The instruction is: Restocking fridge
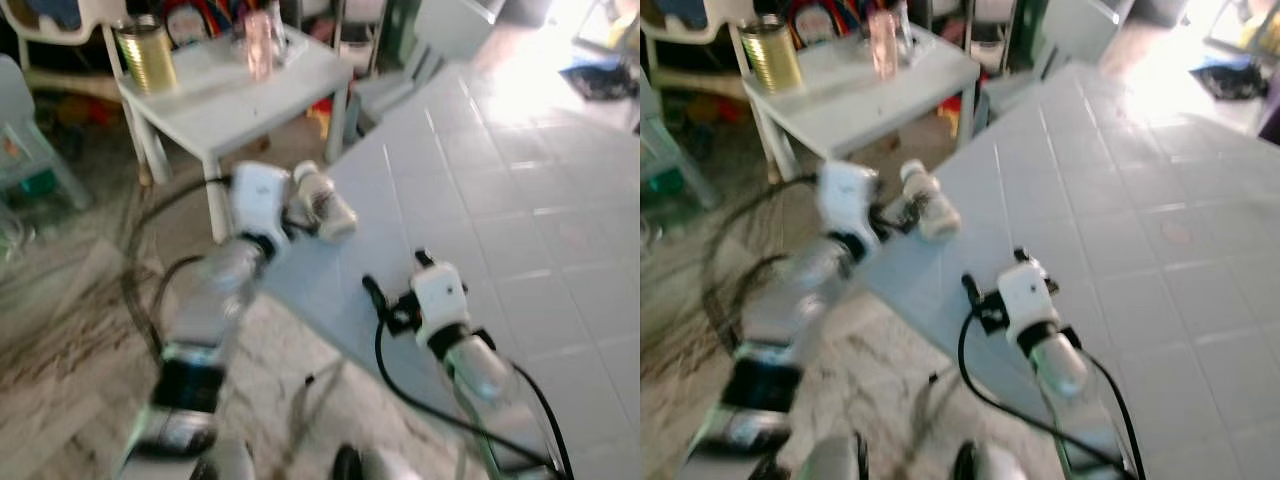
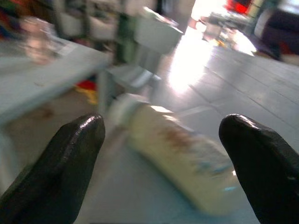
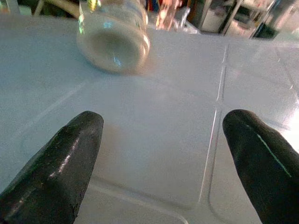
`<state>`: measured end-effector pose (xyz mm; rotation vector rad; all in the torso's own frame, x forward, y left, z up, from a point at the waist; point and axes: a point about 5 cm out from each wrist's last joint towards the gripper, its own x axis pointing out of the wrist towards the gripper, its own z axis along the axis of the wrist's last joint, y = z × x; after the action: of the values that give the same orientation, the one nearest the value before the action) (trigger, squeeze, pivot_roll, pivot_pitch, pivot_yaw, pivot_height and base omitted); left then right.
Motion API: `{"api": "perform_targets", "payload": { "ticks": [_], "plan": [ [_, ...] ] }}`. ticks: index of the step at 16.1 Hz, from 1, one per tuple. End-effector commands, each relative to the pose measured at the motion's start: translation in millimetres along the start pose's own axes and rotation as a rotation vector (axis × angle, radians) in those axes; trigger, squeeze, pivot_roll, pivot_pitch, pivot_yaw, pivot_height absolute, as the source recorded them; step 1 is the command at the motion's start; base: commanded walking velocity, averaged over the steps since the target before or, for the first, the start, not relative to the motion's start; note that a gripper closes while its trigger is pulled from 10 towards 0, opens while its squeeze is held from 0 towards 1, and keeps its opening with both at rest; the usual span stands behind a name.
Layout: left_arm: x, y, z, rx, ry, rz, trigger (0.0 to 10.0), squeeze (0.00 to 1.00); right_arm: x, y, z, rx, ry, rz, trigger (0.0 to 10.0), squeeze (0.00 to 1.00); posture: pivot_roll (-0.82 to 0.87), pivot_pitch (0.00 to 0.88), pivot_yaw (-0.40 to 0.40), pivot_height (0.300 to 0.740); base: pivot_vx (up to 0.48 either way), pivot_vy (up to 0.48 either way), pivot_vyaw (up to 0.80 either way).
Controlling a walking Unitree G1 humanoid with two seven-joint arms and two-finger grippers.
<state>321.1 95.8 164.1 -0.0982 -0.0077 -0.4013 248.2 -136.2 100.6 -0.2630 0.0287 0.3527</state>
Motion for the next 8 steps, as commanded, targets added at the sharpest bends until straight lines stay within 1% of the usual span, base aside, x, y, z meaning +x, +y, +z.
{"api": "perform_targets", "payload": {
  "ticks": [1,3,4,5,6,8],
  "plan": [
    [-19.7,18.6,-1,0.011,-0.039,0.119,10.0,0.0,-2.9,-11.9,8,0.003,-0.061,-0.082,10.0,0.0,0.08,0.081,-0.043,0.74,0.0,0.0,0.0],
    [-39.4,36.4,-16,0.027,-0.016,0.229,10.0,0.0,-3.8,-19.7,21,0.033,-0.135,-0.135,10.0,0.0,0.08,0.076,-0.046,0.74,0.0,0.0,0.0],
    [-49.3,41.4,-21,0.042,-0.008,0.264,10.0,0.0,-1.9,-22.1,25,0.031,-0.15,-0.144,10.0,0.0,0.08,0.075,-0.048,0.74,0.0,0.0,0.0],
    [-56.3,44.0,-27,0.071,0.014,0.281,10.0,0.0,3.3,-23.4,30,0.027,-0.158,-0.141,10.0,0.0,0.08,0.074,-0.051,0.74,0.0,0.266,0.0],
    [-60.3,45.3,-29,0.098,0.017,0.29,10.0,0.0,9.2,-24.8,35,0.023,-0.167,-0.134,10.0,0.0,0.08,0.074,-0.053,0.74,0.0,0.48,0.0],
    [-62.1,46.9,-30,0.152,0.009,0.285,10.0,0.0,19.9,-27.5,43,0.035,-0.181,-0.109,10.0,0.0,0.09,0.074,-0.055,0.74,0.0,0.48,0.0]
  ]
}}
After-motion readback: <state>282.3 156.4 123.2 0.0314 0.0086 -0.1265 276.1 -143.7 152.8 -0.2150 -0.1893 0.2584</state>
